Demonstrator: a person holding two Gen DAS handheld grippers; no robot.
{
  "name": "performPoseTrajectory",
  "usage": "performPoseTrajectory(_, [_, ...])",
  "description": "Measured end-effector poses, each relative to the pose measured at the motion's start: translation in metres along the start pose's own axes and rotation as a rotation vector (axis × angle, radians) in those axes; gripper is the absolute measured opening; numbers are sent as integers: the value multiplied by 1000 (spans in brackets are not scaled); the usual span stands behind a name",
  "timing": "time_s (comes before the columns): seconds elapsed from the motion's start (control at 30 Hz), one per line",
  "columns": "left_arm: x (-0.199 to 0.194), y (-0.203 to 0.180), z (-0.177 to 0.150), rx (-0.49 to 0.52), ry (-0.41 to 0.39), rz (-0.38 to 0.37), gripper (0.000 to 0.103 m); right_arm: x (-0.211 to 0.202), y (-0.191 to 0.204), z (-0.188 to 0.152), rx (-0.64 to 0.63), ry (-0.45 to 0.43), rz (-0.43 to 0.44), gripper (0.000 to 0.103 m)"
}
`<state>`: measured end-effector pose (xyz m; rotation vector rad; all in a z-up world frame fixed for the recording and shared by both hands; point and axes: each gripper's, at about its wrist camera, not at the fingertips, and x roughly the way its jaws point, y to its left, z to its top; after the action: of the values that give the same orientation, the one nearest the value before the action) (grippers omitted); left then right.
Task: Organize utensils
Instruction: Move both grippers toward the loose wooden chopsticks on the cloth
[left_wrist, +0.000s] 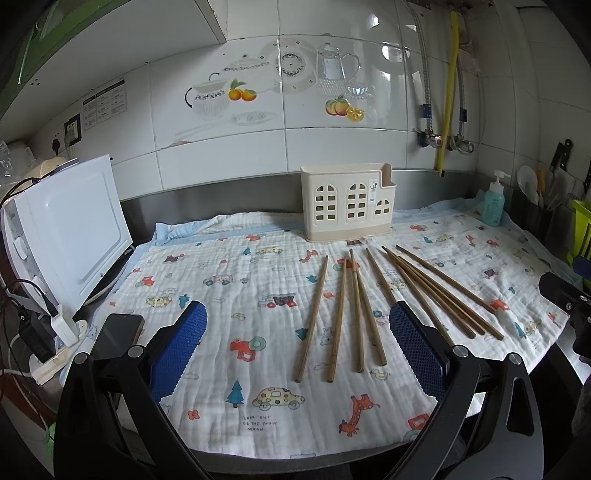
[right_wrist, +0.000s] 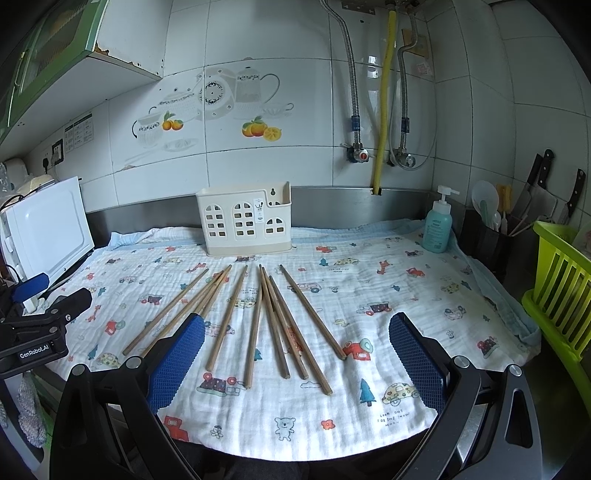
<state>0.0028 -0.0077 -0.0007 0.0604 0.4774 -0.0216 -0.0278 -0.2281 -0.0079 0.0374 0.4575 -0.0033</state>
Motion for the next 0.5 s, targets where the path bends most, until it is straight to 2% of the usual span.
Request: performPoseTrajectory(0.5, [9,0,1,2,15,-2,98,12,-1,-1,3,20,2,97])
